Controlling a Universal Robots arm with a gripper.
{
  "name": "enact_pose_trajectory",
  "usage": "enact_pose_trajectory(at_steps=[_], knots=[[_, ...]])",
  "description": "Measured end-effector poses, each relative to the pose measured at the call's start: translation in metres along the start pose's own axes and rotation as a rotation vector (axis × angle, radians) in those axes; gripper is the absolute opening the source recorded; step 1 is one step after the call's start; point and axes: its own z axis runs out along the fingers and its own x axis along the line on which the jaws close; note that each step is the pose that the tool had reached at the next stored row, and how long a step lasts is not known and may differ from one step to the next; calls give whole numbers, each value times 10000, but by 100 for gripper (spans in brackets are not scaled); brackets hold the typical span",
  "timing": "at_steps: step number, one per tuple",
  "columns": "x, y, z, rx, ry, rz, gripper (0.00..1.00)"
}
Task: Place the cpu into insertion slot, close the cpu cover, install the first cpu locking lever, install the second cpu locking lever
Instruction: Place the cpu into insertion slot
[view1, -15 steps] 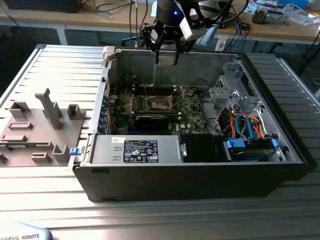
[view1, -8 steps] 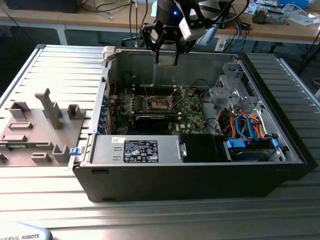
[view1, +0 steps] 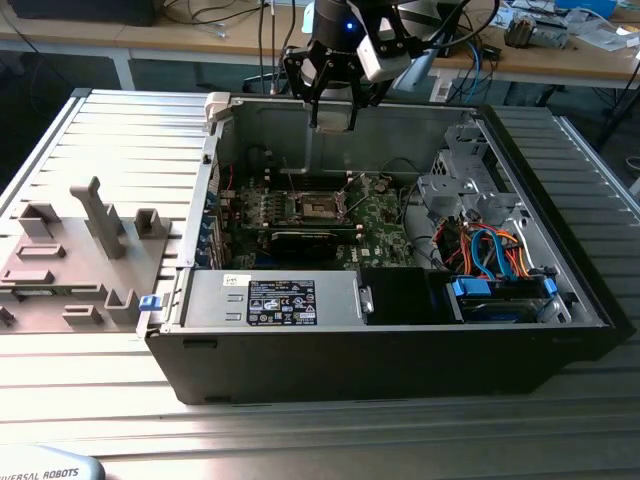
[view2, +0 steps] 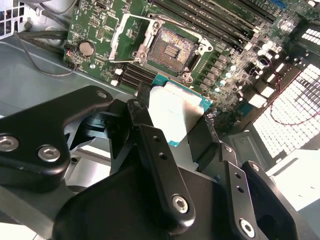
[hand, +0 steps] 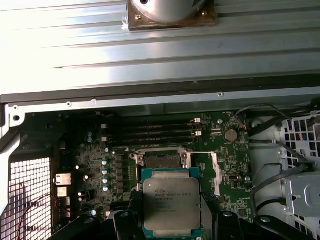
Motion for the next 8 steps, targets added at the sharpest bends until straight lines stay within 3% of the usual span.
enact_pose_trajectory(at_steps=[8], knots=[[0, 0, 0, 1, -8, 88, 54]])
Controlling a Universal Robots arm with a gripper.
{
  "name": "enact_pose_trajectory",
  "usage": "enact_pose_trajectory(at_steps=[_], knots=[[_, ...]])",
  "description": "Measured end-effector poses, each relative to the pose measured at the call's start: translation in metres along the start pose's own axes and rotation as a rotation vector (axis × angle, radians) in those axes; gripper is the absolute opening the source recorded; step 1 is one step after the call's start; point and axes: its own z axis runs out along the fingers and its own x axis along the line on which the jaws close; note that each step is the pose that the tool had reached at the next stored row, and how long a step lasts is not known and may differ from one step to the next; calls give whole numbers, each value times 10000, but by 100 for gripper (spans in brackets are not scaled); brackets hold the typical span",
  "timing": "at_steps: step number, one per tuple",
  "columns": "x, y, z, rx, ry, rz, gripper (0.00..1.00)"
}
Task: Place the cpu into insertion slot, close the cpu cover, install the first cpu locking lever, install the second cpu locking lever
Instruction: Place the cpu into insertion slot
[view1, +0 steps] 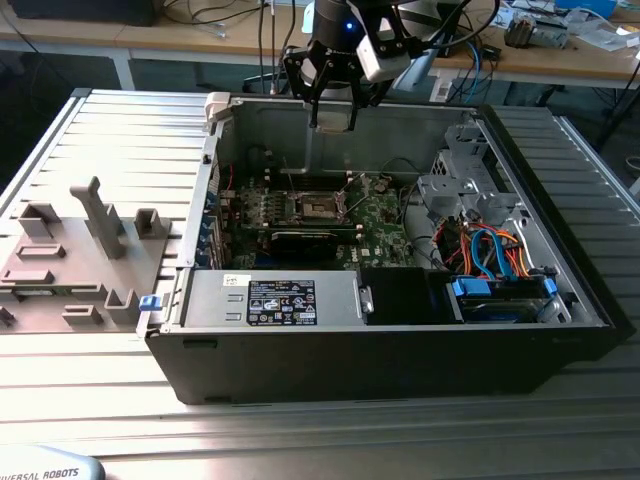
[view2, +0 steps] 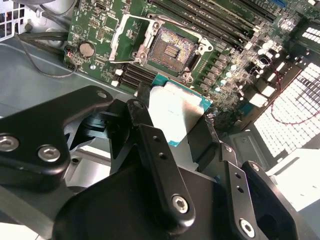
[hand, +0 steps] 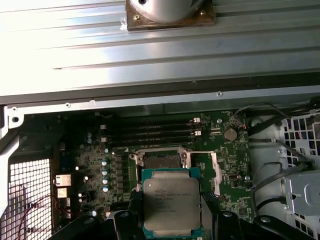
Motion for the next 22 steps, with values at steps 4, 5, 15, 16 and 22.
enact_pose_trajectory(at_steps=[4, 5, 15, 16, 22], knots=[[0, 0, 0, -1, -8, 90, 54], [0, 0, 0, -1, -9, 107, 54], [-2, 0, 1, 1, -21, 236, 54], [-2, 0, 2, 1, -22, 248, 54], [-2, 0, 3, 3, -29, 323, 54]])
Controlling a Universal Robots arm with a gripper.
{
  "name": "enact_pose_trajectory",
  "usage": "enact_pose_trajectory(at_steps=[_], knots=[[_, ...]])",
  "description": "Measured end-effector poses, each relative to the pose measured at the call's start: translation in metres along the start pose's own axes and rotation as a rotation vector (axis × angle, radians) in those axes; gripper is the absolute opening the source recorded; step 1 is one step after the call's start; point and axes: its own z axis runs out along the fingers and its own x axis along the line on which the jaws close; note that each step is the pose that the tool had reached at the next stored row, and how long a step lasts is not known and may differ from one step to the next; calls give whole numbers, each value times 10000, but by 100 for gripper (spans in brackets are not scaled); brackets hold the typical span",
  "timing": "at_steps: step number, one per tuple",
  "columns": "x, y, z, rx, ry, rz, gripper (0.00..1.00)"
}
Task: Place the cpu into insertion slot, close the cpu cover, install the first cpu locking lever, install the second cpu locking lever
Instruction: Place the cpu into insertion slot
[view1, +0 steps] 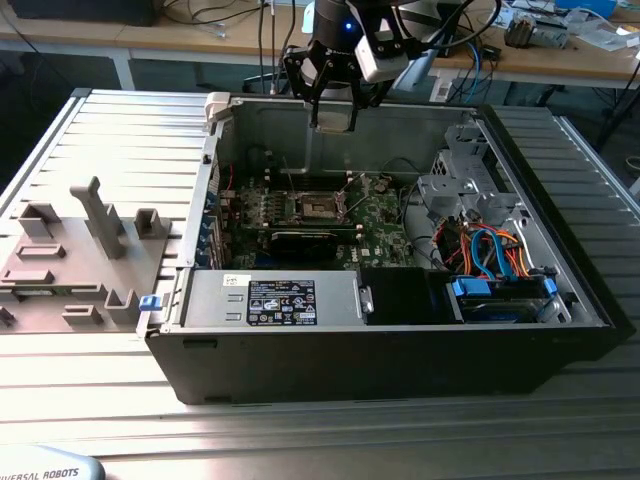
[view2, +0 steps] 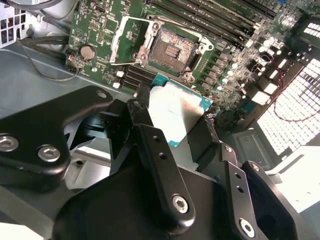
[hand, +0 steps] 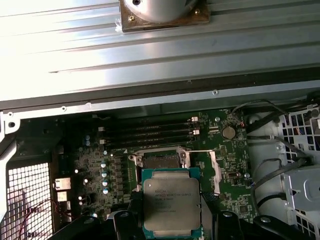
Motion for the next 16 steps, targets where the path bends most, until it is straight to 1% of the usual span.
enact_pose_trajectory(at_steps=[16], knots=[[-1, 0, 2, 5, -23, 261, 54]])
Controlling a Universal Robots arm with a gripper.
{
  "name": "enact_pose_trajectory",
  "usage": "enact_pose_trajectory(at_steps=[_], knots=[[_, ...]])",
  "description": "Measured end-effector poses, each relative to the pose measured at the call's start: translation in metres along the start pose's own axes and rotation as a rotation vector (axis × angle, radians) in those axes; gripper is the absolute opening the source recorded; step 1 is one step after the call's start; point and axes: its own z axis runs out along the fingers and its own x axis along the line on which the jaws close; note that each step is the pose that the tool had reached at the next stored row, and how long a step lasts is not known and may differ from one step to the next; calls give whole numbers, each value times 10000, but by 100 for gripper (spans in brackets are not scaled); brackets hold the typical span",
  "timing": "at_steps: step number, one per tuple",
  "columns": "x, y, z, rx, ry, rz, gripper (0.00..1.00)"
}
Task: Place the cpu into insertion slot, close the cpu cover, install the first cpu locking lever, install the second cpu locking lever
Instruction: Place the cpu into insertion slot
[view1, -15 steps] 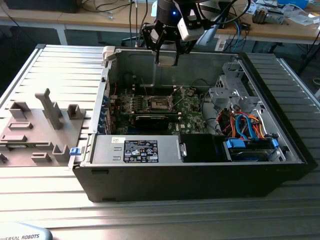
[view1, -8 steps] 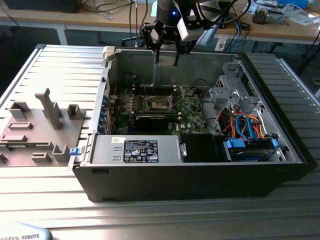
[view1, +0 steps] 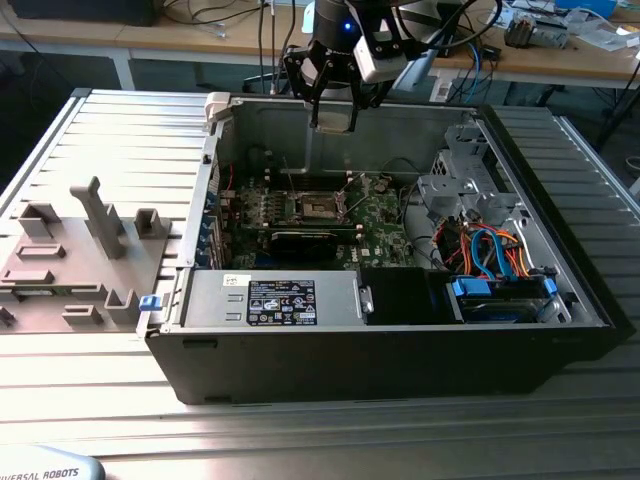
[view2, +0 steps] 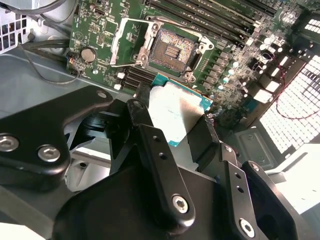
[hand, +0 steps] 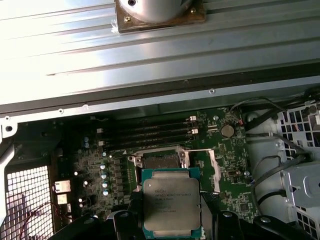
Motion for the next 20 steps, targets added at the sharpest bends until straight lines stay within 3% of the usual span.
enact_pose_trajectory(at_steps=[20], knots=[[-2, 0, 1, 10, -30, 319, 54]])
